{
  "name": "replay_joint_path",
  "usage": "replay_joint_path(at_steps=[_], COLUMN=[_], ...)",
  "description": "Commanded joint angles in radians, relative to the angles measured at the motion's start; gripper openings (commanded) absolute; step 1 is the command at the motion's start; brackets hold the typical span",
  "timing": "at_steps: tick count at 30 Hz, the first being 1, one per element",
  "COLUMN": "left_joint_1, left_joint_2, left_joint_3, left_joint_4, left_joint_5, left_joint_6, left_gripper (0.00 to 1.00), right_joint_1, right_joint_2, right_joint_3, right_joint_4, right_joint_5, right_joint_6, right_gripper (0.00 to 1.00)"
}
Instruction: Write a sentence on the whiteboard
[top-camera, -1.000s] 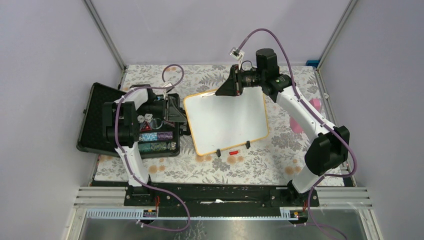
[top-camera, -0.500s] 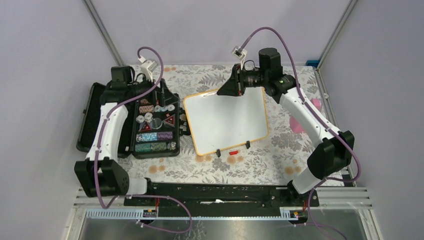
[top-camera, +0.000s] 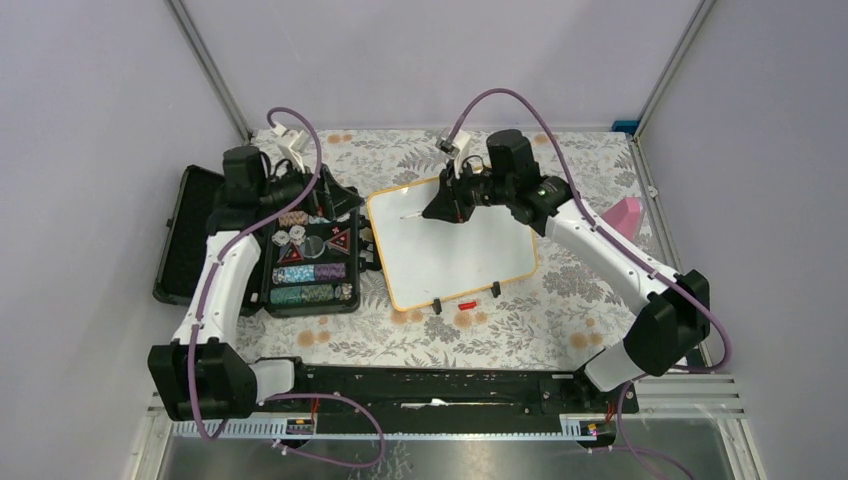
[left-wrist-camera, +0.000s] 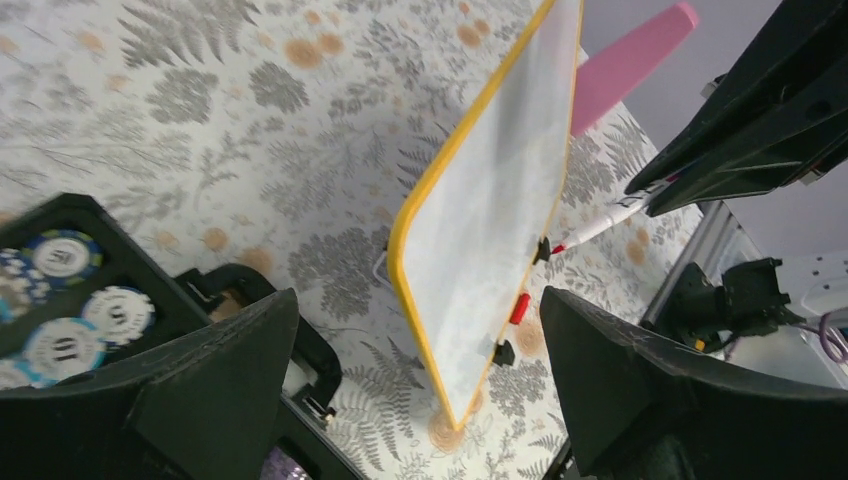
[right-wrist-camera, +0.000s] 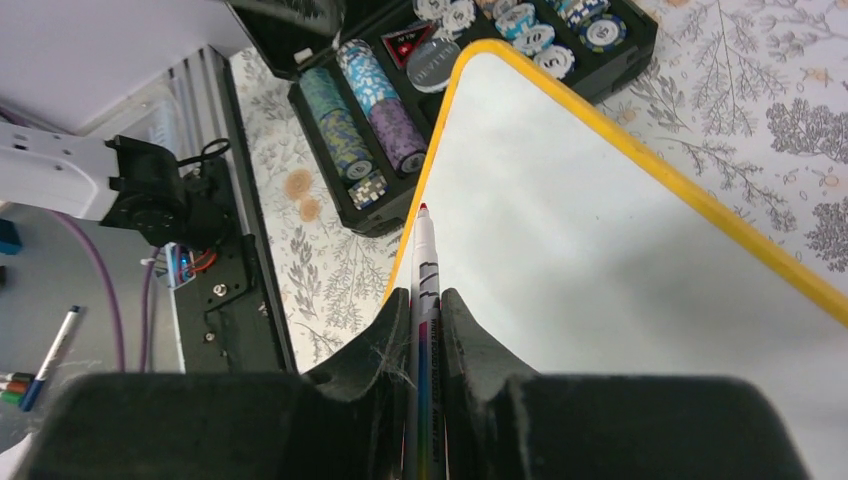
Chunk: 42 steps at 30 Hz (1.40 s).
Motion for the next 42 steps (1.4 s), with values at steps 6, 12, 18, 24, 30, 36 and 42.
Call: replay_joint_path(at_steps=[6, 12, 18, 24, 30, 36, 42], left_joint_1=[-0.111, -0.111, -0.111, -0.111, -0.111, -0.111, -0.111], left_joint_2=[0.041, 0.091, 0.123, 0.147, 0.155, 0.156, 0.155], left_joint_3=[-0.074, -0.079, -0.093, -0.114, -0.112, -0.118, -0.114], left_joint_4=[0.123, 0.164, 0.245, 0.296, 0.289, 0.286, 0.270], left_joint_5=[0.022, 0.051, 0.067, 0.066, 0.046, 0.039, 0.030], left_joint_6=[0.004, -0.022, -0.059, -0.096, -0.099, -0.098, -0.086], left_gripper=[0.91, 0.75, 0.59, 0.35, 0.10, 0.00, 0.00], right_joint_1=[0.089, 0.102, 0.113, 0.117, 0.126, 0.127, 0.127], right_joint_2=[-0.006, 0.008, 0.029, 0.056, 0.083, 0.091, 0.093], right_joint_3=[-0.029, -0.014, 0.002, 0.038, 0.081, 0.105, 0.099], right_joint_4=[0.090, 0.089, 0.079, 0.072, 0.062, 0.048, 0.047], right_joint_5=[0.152, 0.152, 0.168, 0.204, 0.230, 0.244, 0.254], right_joint_6=[-0.031, -0.011, -0.027, -0.031, -0.023, -0.024, -0.029], right_gripper=[0.00, 0.00, 0.00, 0.00, 0.00, 0.00, 0.00])
